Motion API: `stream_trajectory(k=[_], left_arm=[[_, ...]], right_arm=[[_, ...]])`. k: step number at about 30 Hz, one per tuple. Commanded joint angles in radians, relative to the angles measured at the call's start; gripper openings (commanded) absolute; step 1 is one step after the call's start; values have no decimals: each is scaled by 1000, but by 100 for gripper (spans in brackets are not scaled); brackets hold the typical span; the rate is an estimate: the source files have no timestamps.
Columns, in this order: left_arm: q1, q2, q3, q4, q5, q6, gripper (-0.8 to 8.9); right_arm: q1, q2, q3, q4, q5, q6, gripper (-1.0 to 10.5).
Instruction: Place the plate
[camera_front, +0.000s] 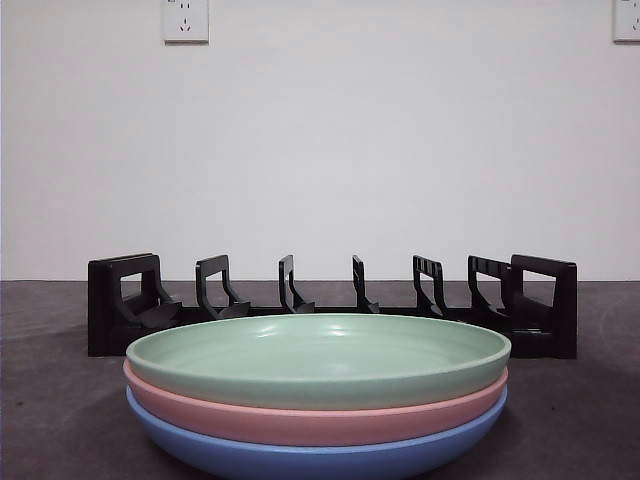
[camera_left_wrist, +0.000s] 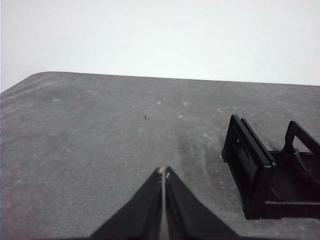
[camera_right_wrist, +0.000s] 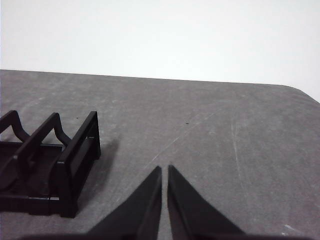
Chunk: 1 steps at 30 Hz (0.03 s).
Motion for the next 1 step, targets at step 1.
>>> stream_trajectory(k=[1], left_arm=[[0, 0, -18, 7, 0, -3, 7]], right_arm=[[0, -2, -3, 14, 3, 10, 19]])
